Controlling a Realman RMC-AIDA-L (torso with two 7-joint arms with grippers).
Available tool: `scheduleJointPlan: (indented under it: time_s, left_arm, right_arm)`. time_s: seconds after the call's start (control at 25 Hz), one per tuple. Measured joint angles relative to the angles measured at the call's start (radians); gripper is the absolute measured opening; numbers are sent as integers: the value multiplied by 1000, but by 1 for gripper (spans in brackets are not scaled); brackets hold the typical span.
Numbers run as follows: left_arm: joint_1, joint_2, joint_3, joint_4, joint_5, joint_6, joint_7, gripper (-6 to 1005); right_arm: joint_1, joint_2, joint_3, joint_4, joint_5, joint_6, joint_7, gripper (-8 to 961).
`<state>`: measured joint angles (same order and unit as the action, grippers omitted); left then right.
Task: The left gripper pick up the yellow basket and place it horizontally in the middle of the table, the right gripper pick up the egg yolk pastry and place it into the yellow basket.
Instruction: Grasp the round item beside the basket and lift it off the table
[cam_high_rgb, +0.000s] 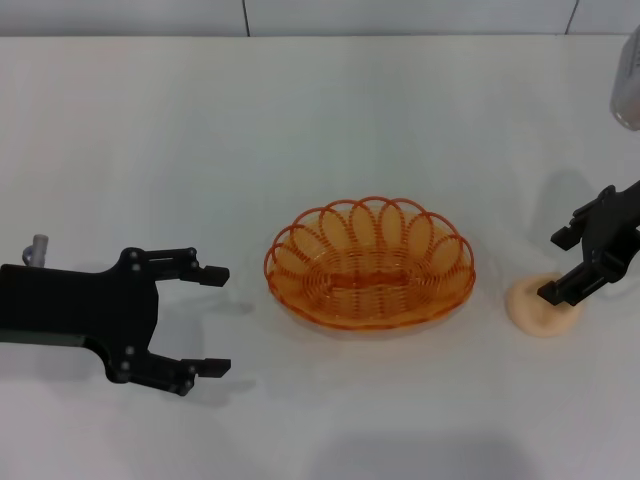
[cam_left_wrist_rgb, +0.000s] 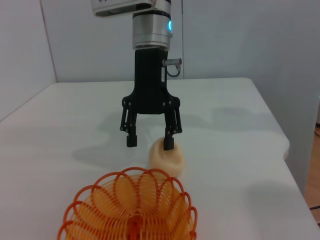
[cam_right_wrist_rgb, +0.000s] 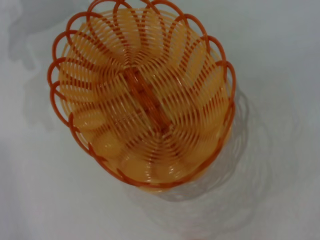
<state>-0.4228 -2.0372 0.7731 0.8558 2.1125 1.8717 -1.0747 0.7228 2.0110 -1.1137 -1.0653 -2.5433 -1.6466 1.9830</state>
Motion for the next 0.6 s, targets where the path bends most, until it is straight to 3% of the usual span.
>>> scheduleJointPlan:
  time_s: [0.6]
  left_arm:
    - [-11,2,0,0,7,-24,-1,888]
  right_arm:
    - [6,-4,-58,13,-5,17,-18,417]
